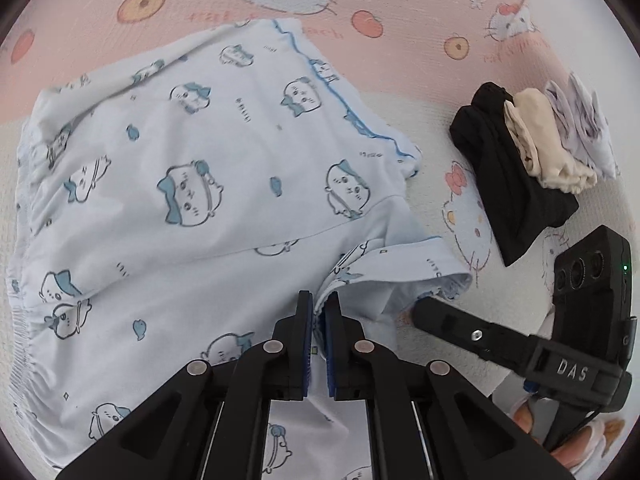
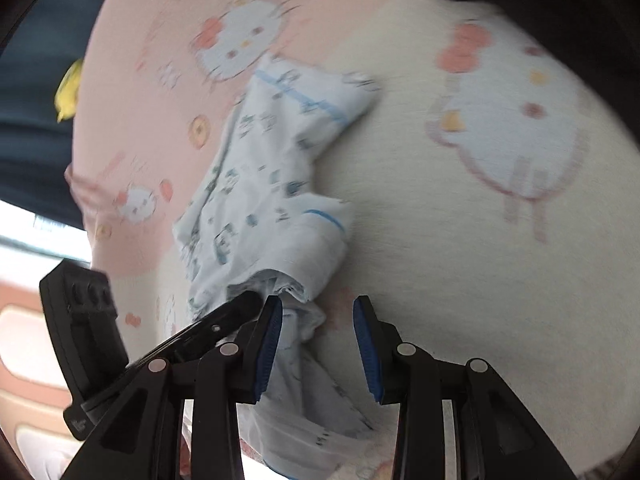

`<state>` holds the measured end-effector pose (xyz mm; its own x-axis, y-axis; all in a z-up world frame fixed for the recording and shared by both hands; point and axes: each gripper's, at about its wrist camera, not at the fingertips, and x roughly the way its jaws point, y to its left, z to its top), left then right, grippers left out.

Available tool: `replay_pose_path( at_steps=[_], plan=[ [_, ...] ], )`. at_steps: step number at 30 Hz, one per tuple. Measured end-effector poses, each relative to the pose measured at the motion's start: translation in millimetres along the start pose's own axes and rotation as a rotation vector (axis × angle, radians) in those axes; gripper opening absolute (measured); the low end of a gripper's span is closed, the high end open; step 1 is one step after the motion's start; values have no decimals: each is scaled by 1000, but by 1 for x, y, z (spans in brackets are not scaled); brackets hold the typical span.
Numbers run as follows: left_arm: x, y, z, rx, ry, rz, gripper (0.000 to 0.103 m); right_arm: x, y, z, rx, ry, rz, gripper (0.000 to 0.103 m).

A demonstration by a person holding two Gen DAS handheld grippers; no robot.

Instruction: Fold clothes

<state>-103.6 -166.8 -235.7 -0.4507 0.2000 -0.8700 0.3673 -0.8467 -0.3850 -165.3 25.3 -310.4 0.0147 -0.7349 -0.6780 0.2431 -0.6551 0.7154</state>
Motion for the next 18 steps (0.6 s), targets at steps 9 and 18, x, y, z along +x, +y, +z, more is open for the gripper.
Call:
replay_pose_path(
  at_steps=[9,18],
  plan=[
    [0,7,-1,-8,-3,-16,5,14,15,6,-51,1,-24,7],
    [-18,21,8,-52,-33,18,5,-20,10,17,2,-99,-97,3]
  ],
)
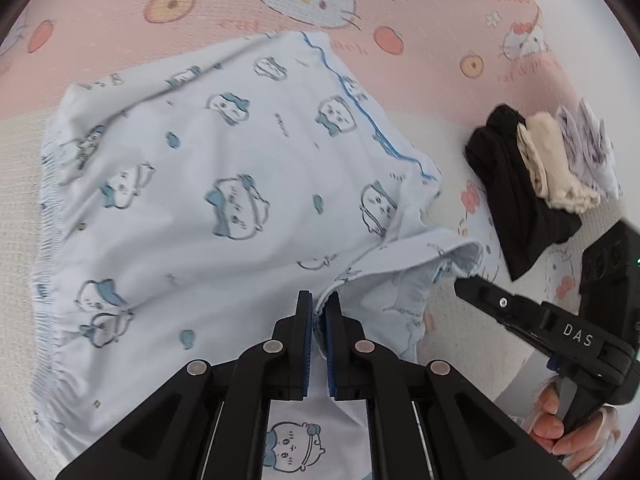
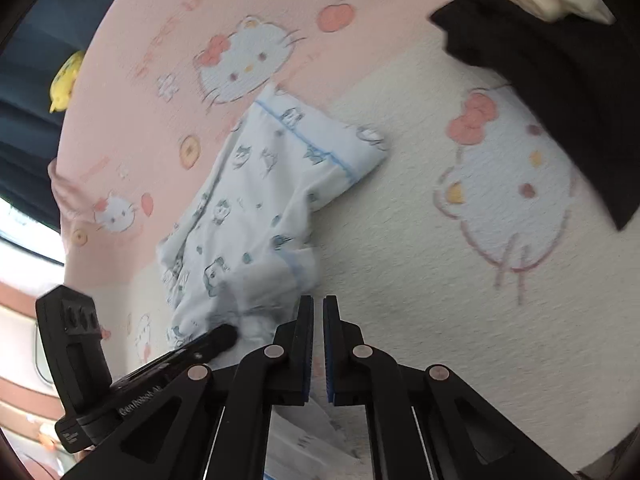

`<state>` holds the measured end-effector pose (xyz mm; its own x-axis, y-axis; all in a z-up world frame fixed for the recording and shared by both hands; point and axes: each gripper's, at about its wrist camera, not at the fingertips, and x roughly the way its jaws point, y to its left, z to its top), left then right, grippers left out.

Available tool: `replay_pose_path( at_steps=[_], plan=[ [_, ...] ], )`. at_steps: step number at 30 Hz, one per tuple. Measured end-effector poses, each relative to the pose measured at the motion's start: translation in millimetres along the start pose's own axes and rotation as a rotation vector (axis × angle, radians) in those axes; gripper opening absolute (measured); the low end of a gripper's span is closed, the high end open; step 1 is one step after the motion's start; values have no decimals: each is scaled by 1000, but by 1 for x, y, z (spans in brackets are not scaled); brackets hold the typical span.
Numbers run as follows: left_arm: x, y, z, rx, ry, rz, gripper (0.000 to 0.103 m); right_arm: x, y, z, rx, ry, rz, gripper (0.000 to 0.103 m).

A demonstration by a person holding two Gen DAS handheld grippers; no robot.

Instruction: Fold clothes

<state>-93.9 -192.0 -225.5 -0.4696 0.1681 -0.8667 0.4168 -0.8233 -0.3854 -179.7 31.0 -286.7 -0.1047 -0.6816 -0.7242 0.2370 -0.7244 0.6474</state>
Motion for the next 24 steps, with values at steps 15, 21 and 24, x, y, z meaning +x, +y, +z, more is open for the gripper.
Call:
replay_pose_path(
  at_steps=[15,21,24],
  plan=[
    [-11,47,4,-40,24,94,5,47,10,-31,134,288,279,38],
    [-16,40,2,-61,48,35,7,51,28,-35,90,294,256,38],
    [-19,40,1,-112,58,-41,35,51,23,-33,101,268,251,38]
  ],
)
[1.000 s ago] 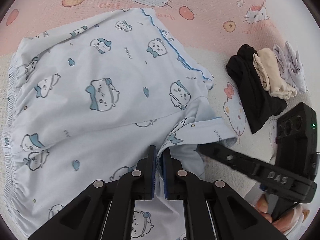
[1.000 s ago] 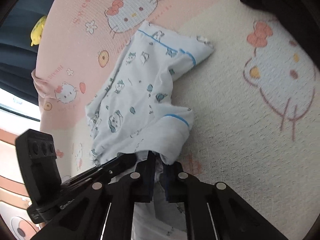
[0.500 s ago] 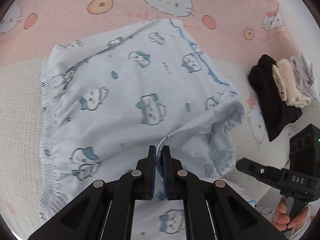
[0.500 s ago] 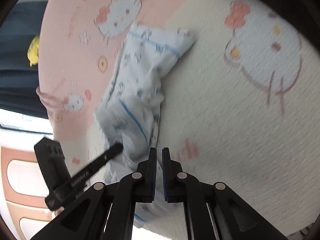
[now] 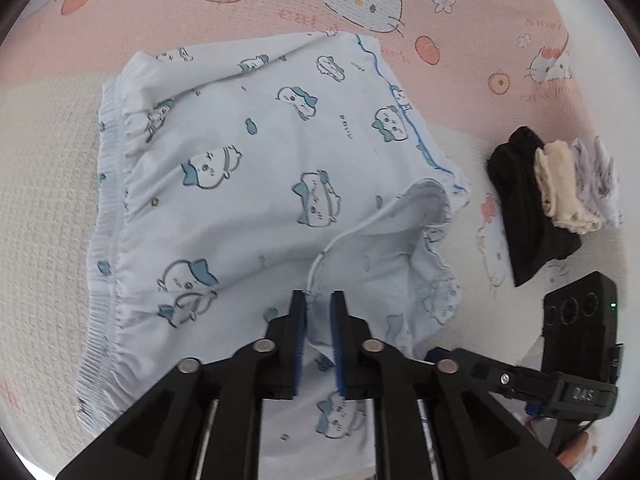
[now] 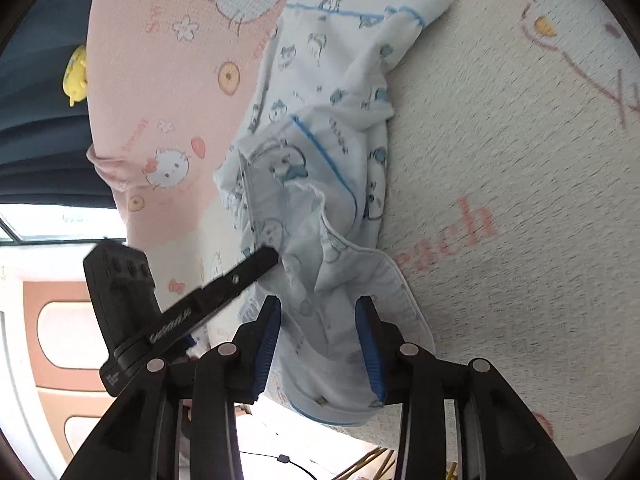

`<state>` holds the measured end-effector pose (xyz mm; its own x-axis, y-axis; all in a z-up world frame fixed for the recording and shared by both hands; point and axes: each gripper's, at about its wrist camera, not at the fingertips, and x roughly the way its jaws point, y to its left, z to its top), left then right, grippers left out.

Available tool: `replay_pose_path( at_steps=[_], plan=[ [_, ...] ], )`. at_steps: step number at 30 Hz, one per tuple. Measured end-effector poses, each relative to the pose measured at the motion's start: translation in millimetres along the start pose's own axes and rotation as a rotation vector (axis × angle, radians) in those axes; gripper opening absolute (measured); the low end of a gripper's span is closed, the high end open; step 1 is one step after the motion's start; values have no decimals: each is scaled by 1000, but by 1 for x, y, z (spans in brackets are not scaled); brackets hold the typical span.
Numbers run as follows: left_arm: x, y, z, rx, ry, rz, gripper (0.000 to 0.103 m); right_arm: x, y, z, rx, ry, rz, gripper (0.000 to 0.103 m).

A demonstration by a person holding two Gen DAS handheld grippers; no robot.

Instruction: Fold clothes

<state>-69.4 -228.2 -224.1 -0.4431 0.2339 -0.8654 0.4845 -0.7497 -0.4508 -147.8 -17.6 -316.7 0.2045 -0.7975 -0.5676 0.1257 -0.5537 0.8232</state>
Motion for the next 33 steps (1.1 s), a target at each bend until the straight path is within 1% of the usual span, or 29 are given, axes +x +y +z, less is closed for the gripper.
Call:
replay_pose_path(
  at_steps=[1,2,4,7,9,11,15,17,21,23,24,25,26,27,28,29,31,33],
  plan=[
    [0,0,-1,-14,2,-20,58,-3,-3,1,1,-13,9,38],
    [0,0,-2,-26,3,-38,64,-7,-4,3,-3,-32,10,38],
    [0,-1,-3,-50,6,-73,65,-14,-1,6,-27,-76,-13,38],
    [6,-3,-2,-53,12,-59,65,-29,4,10,-89,-142,-73,39],
    [8,-3,-2,-60,9,-59,65,-31,7,14,-135,-159,-125,39],
    [8,0,-2,-69,3,-56,65,-25,10,18,-194,-145,-160,39],
    [9,4,-2,-79,-16,-44,65,-3,14,20,-294,-85,-160,39],
    [9,6,-3,-83,-25,-50,65,9,17,16,-341,-47,-165,39],
    [14,5,-5,-59,-21,-51,65,33,22,11,-414,26,-256,39],
    [16,0,-8,-26,-21,-33,65,37,22,10,-422,26,-287,39],
    [16,-2,-9,-9,-22,-22,63,37,22,9,-418,22,-293,39],
    [17,-5,-11,8,-25,-12,59,36,22,10,-406,18,-299,38],
    [17,-7,-12,23,-24,-6,57,35,22,10,-396,10,-309,35],
    [18,-9,-13,36,-22,0,50,33,22,10,-390,-3,-338,23],
    [18,-12,-14,48,-22,7,42,33,23,9,-392,-16,-384,11],
    [19,-14,-16,59,-21,13,38,33,25,7,-405,-28,-426,10],
    [19,-19,-18,79,-18,18,24,30,31,2,-444,-55,-501,7],
    [16,-25,-19,104,-23,6,18,25,37,-5,-491,-82,-597,7]
  ],
)
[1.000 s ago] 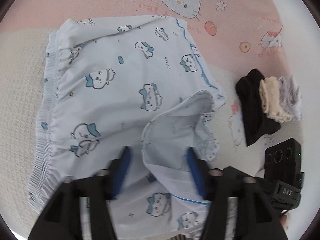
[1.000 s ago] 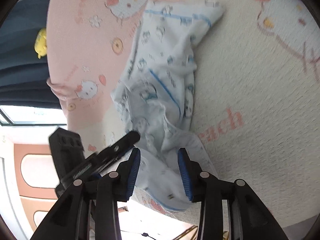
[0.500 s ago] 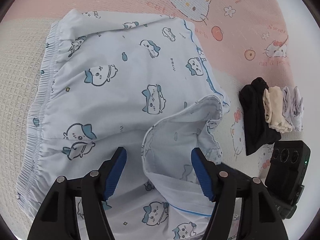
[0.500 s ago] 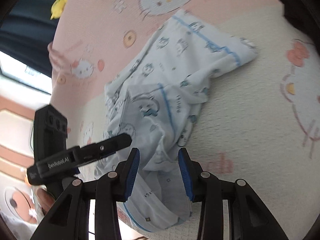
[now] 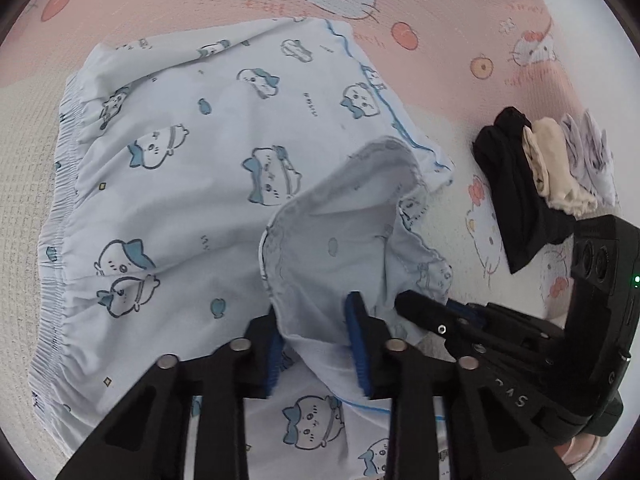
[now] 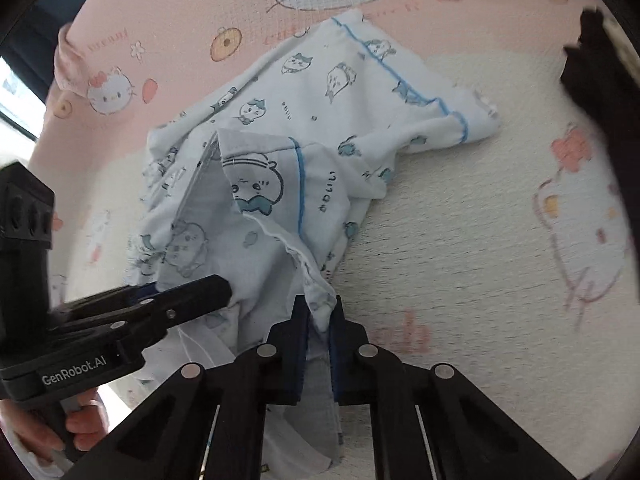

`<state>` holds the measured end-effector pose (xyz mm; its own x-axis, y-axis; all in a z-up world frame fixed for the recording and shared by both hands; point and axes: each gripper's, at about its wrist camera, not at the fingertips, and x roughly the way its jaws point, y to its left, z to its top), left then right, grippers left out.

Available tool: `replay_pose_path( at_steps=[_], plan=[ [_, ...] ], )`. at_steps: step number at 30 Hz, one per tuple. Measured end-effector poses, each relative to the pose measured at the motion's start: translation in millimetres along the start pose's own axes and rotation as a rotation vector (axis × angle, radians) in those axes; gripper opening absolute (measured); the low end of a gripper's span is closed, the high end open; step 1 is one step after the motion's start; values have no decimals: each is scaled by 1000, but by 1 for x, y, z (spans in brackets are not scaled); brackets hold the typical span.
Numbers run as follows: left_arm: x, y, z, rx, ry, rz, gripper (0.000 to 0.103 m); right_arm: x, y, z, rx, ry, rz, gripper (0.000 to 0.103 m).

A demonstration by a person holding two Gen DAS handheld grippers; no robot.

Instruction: Fold clothes

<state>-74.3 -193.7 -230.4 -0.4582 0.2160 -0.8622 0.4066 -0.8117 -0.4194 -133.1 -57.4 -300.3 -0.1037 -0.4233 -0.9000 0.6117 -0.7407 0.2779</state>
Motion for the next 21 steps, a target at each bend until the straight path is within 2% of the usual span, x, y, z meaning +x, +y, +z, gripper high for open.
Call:
replay_pose_path(
  at_steps=[4,13,15,21],
  plan=[
    [-8,-14,-1,45,-13,-30,17,-7,4,-9,-78,7,-233,6],
    [-7,-54,-3,147,-4,-48,17,-35,-53,-31,161,3,-220,6],
    [-3,-62,-4,168,7,-48,17,-36,-61,-32,206,9,-178,6],
    [6,-86,-9,244,18,-31,17,-46,-75,-36,250,-20,-172,6]
  ],
)
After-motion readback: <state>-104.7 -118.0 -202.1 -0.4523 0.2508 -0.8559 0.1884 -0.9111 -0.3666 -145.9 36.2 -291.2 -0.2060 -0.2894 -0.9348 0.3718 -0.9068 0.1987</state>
